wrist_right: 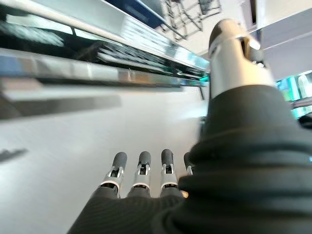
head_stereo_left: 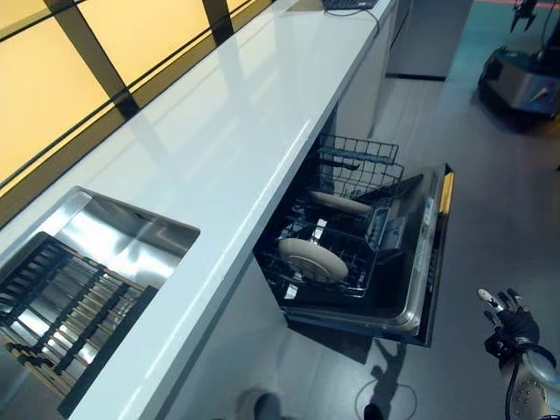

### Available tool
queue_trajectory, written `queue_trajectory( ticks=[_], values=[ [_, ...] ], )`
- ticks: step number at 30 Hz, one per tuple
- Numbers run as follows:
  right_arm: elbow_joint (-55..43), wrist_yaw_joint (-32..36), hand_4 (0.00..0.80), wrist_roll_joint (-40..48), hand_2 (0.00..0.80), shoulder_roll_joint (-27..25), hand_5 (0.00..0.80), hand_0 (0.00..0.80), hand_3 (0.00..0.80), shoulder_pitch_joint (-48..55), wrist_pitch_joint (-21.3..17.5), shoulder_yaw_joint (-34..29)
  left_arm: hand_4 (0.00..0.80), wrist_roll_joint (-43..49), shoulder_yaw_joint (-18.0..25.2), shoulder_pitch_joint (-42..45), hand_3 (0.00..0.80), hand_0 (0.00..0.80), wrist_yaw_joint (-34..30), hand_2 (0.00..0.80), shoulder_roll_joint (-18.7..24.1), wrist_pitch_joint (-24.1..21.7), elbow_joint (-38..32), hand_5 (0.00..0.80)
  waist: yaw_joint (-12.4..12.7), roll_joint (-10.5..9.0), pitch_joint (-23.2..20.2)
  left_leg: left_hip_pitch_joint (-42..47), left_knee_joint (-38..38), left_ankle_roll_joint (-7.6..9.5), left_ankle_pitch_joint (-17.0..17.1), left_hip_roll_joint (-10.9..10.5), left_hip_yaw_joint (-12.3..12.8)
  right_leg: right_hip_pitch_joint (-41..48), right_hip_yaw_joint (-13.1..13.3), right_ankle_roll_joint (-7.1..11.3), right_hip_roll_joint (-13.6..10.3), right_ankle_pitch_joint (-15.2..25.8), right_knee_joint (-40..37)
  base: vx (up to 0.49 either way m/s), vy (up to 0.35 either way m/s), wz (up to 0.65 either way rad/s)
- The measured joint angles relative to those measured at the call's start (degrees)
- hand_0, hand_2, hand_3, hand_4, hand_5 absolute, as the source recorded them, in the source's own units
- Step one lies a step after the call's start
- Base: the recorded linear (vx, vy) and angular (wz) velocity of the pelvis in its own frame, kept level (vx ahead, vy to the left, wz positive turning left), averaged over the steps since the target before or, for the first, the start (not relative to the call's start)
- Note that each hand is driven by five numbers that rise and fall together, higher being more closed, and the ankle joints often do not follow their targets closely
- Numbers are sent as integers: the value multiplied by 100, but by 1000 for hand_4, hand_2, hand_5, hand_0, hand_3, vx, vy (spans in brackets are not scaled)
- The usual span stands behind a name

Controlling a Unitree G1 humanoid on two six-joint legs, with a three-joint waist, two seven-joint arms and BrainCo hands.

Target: Take plates into dishwasher

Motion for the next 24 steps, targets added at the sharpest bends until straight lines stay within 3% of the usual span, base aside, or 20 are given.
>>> queue_trajectory(
  ticks=[11, 24],
  values=[
    [1075, 584, 0, 37, 0, 387, 0, 0, 0, -423, -27, 358, 0, 9, -277, -179, 0, 0, -31, 0, -26, -153, -34, 0, 304, 166, 72, -115, 1, 40, 34, -81, -236, 20, -192, 23, -65, -7, 2, -24, -19, 9],
    [1286, 583, 0, -470, 0, 354, 0, 0, 0, -570, -62, 525, 0, 128, -367, -341, 0, 0, -35, 0, -23, 30, -72, 0, 304, 125, 86, -200, 2, 53, 84, -79, -425, 41, -353, 21, -49, 0, 10, -17, -37, 5]
  ],
)
